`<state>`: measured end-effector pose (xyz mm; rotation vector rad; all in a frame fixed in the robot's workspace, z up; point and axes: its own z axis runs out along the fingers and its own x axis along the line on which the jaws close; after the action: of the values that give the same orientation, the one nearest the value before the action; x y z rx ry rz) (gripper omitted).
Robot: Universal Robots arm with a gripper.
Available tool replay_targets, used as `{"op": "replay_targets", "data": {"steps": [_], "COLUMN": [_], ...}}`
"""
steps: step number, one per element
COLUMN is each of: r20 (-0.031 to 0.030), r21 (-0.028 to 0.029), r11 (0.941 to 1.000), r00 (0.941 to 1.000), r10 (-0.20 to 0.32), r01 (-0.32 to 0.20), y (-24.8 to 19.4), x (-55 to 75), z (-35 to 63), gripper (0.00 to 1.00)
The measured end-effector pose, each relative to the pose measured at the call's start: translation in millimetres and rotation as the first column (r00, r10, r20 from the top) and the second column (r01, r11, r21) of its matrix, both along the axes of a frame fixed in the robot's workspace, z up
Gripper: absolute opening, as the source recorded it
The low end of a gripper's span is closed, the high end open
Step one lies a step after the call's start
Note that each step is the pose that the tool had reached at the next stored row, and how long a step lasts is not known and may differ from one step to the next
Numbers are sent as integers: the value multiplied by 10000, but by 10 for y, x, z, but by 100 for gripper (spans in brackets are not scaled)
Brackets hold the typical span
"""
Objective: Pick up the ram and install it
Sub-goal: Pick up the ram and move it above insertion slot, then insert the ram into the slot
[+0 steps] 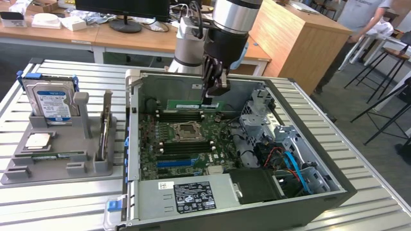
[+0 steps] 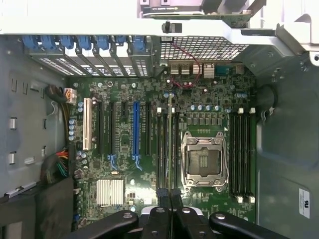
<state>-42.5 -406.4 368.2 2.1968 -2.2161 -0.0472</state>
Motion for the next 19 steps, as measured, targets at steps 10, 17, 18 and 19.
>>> {"op": "replay_targets", "data": {"steps": [10, 17, 18, 19], "r20": [-1, 0, 0, -1], "r21": [1, 2, 2, 2], "r11": [10000, 10000, 10000, 10000], "r00": [10000, 10000, 10000, 10000], "r10": [0, 0, 0, 0], "r01": [0, 0, 0, 0], "y": [0, 0, 0, 0], "x": [0, 0, 0, 0], "z": [-57, -59, -59, -61], "gripper": [11, 11, 11, 11]}}
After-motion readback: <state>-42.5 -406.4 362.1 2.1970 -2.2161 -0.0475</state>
